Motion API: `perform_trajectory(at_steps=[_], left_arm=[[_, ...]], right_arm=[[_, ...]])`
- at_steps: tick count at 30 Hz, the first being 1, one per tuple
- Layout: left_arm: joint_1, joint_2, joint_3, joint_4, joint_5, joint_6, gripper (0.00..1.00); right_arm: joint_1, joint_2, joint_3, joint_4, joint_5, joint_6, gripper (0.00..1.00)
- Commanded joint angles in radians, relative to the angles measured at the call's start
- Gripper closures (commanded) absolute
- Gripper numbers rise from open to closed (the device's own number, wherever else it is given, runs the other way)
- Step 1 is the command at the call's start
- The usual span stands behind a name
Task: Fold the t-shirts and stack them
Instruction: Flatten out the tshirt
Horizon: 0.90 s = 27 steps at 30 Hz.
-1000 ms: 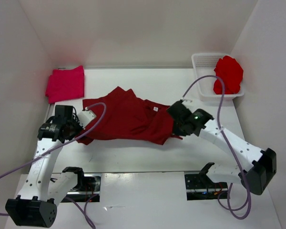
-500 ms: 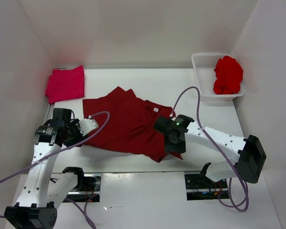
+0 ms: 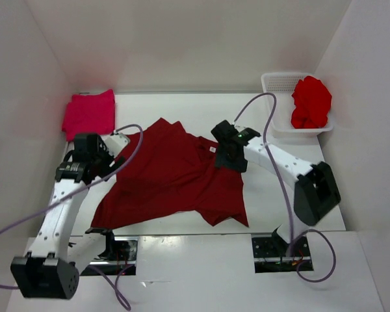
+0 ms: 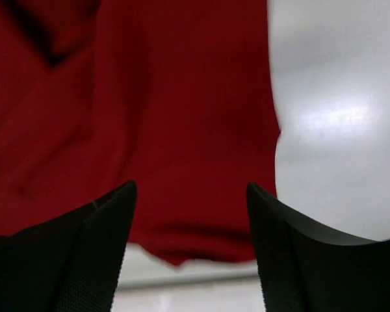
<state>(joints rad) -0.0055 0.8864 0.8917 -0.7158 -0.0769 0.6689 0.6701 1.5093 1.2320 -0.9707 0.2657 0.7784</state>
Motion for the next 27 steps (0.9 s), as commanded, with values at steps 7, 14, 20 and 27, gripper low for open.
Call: perform_trajectory(at_steps=[7,14,20,27], left_arm=[[0.045,0.444,0.183,0.176,0.083,-0.241,0.17],[0.091,0.756,0.273,0.228,0.094,-0.381,0.19],[0.091,0.838,0.253,0.328,0.051,-0.4,0.19],[0.091,0.907,0.224,0.388,0.014,-0.42,0.19]], right_arm=[[-0.214,0.172,0.049,0.349,0.087,-0.082,0.32],[-0.257,0.356,0.04,0.467,0.001,-0.146,0.29],[-0.267,0.437,0.049,0.518,-0.062,-0.134,0.29],[-0.386,0.438,-0.003,0.475,-0.098,-0.048,0.8]])
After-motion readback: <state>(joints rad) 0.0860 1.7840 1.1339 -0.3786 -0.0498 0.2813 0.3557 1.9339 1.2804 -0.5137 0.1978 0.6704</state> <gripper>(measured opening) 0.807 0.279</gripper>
